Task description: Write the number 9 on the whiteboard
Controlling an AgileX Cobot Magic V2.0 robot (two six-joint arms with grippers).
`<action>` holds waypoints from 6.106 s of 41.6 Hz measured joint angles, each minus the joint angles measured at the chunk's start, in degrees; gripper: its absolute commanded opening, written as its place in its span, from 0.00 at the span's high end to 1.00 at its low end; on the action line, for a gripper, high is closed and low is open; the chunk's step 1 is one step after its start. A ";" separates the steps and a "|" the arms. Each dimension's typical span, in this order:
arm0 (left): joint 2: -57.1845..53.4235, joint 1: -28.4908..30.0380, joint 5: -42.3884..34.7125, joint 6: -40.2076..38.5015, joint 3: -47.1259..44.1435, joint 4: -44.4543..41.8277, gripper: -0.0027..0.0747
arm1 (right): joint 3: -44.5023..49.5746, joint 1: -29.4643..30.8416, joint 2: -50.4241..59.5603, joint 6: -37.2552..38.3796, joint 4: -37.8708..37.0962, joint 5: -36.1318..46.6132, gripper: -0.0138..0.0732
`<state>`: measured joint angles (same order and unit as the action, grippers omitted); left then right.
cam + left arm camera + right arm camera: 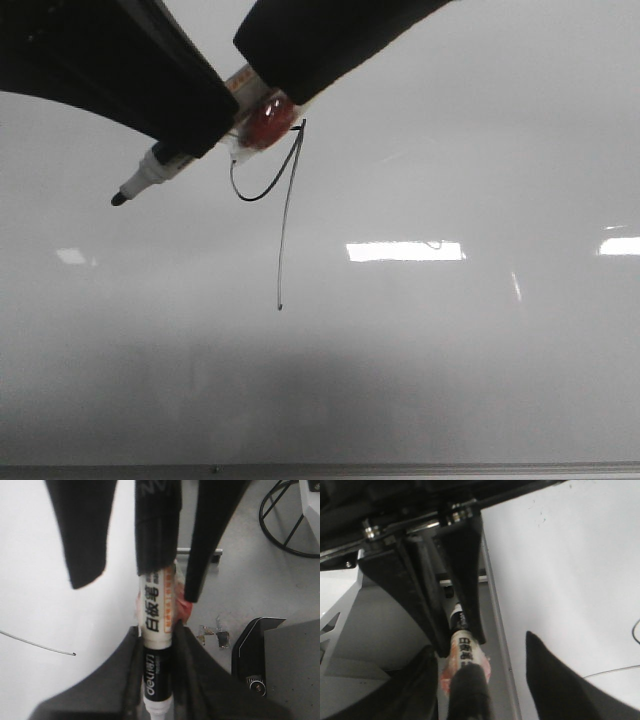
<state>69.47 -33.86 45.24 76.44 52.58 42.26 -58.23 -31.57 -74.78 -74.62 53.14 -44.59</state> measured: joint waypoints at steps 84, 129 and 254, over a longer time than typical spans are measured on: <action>14.66 34.15 -44.25 -36.10 -15.95 -2.04 0.62 | 32.63 20.67 45.86 6.35 0.71 6.21 0.92; -33.47 34.15 -27.24 -36.10 -18.76 -5.46 0.99 | 32.63 20.67 45.86 6.46 0.71 6.21 0.92; -69.86 36.54 -37.15 -72.03 -52.91 -40.28 0.99 | 32.63 20.67 45.86 6.46 0.82 6.21 0.92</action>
<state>-0.38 2.68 8.09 4.41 -0.32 1.99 -25.60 -10.89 -28.92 -68.16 53.96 -38.38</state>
